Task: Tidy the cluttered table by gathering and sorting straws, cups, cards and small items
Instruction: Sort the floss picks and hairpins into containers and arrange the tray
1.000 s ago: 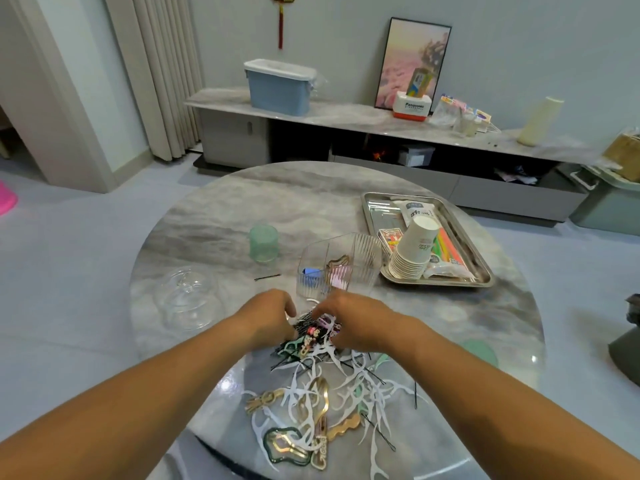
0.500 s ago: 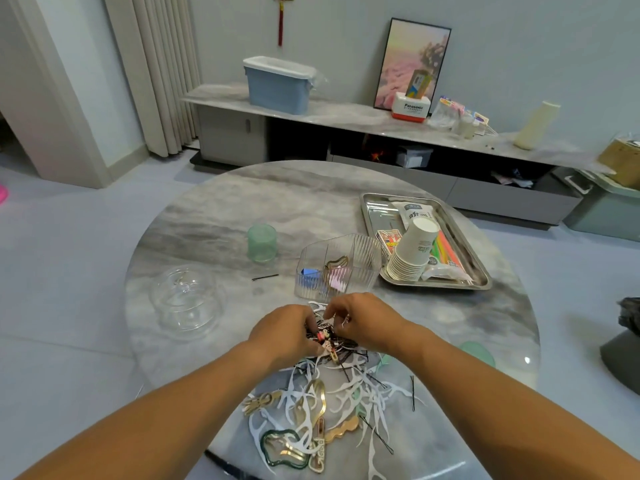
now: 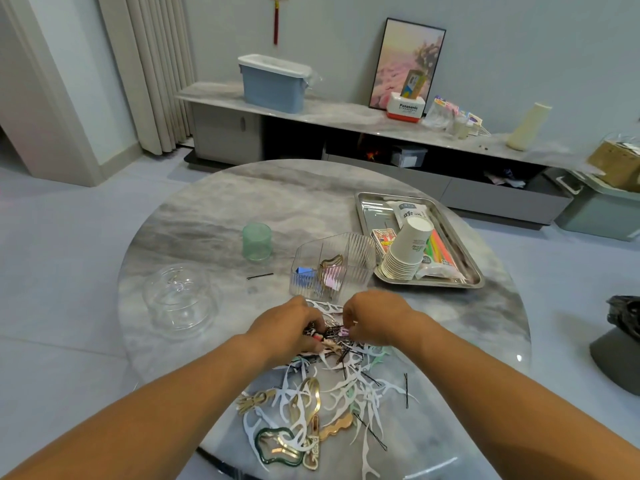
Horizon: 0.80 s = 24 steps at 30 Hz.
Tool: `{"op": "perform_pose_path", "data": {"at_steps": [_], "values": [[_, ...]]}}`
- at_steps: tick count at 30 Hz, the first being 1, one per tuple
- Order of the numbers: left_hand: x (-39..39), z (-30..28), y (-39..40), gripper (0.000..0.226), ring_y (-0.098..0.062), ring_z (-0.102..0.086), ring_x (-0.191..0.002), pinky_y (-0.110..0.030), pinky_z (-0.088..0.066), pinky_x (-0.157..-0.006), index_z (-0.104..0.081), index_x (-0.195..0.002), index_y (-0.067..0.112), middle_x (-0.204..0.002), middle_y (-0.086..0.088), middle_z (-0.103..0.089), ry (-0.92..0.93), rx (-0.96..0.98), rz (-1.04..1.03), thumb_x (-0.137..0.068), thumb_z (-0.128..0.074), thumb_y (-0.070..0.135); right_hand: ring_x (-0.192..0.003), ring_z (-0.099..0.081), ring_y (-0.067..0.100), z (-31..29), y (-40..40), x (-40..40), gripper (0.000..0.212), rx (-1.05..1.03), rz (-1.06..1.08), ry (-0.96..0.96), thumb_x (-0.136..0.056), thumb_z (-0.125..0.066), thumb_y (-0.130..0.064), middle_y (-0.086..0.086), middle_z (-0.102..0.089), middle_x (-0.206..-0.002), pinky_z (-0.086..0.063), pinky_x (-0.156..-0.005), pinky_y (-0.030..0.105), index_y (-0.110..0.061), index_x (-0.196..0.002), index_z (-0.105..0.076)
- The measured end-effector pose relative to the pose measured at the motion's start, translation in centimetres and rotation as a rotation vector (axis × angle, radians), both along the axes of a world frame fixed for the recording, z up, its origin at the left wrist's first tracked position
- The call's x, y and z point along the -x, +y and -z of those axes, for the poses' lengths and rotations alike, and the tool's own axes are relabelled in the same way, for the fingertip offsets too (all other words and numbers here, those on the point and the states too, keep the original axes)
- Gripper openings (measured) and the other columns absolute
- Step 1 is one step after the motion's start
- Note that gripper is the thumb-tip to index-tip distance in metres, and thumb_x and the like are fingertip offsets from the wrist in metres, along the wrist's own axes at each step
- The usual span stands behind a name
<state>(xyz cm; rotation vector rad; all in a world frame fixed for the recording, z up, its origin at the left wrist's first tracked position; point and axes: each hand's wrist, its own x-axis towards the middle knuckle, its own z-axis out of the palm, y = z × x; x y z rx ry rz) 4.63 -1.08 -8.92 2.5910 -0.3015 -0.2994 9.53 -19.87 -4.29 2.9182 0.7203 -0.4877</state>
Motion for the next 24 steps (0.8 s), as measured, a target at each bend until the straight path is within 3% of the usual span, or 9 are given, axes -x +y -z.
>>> {"op": "perform_pose_path", "data": {"at_steps": [2,5,9,12,15,20,24], "values": [[-0.2,-0.2,0.5,0.011,-0.012,-0.056,-0.091,-0.026,-0.042,-0.072,-0.068,-0.098,0.032,-0.103,0.013,-0.052,-0.04,0.047,-0.028,-0.092,-0.07,0.041,-0.096,-0.063,0.018,0.2,-0.2,0.1,0.02,0.024,-0.002,-0.006,-0.085,-0.07,-0.038,-0.006,-0.068,-0.106,-0.044,-0.07,0.029,-0.031,-0.104,-0.072],[-0.4,-0.3,1.2,0.011,-0.009,-0.059,-0.08,-0.022,-0.038,-0.06,-0.062,-0.091,0.034,-0.094,0.015,-0.062,-0.09,0.107,-0.093,-0.095,-0.066,0.043,-0.099,-0.061,0.021,0.6,-0.4,0.3,0.021,0.005,-0.022,-0.052,-0.086,-0.072,-0.04,-0.003,-0.067,-0.108,-0.041,-0.071,0.03,-0.03,-0.105,-0.072],[-0.9,-1.4,1.1,0.014,-0.013,-0.066,-0.069,-0.032,-0.052,-0.06,-0.057,-0.091,0.032,-0.083,0.007,-0.071,-0.135,0.447,-0.288,-0.097,-0.063,0.043,-0.096,-0.059,0.019,0.8,-0.3,0.5,0.015,-0.083,-0.077,-0.13,-0.086,-0.072,-0.039,-0.005,-0.067,-0.099,-0.039,-0.069,0.03,-0.029,-0.096,-0.071],[-2.3,-2.7,0.5,0.016,-0.009,-0.067,-0.06,-0.031,-0.053,-0.059,-0.059,-0.094,0.019,-0.086,0.001,-0.076,-0.1,0.71,-0.457,-0.097,-0.067,0.033,-0.082,-0.063,0.014,-0.3,-0.1,0.2,0.015,-0.29,0.067,-0.005,-0.081,-0.08,-0.033,-0.009,-0.068,-0.086,-0.052,-0.067,0.031,-0.027,-0.083,-0.067],[-3.8,-3.7,-0.3,0.016,-0.008,-0.065,-0.055,-0.022,-0.053,-0.053,-0.06,-0.097,0.01,-0.085,-0.011,-0.075,-0.061,0.871,-0.574,-0.096,-0.07,0.022,-0.076,-0.071,0.016,-2.1,-0.3,-0.1,0.02,-0.594,0.21,0.178,-0.08,-0.084,-0.018,0.001,-0.072,-0.081,-0.062,-0.075,0.038,-0.017,-0.084,-0.065],[-5.7,-4.9,-1.1,0.009,-0.009,-0.067,-0.052,-0.025,-0.057,-0.054,-0.064,-0.09,0.011,-0.072,-0.008,-0.073,-0.076,0.916,-0.644,-0.093,-0.072,0.014,-0.071,-0.074,0.014,-4.9,-1.0,-1.0,0.027,-0.991,0.341,0.203,-0.086,-0.079,-0.014,0.005,-0.075,-0.082,-0.058,-0.058,0.025,-0.021,-0.107,-0.064],[-6.9,-5.9,-1.7,0.011,-0.012,-0.068,-0.054,-0.032,-0.062,-0.062,-0.066,-0.087,0.011,-0.071,-0.007,-0.072,-0.077,0.902,-0.651,-0.095,-0.071,0.017,-0.061,-0.069,0.005,-6.1,-0.4,-3.4,0.018,-1.094,0.419,-0.058,-0.092,-0.074,-0.019,0.0,-0.073,-0.083,-0.051,-0.051,0.018,-0.017,-0.11,-0.069]]}}
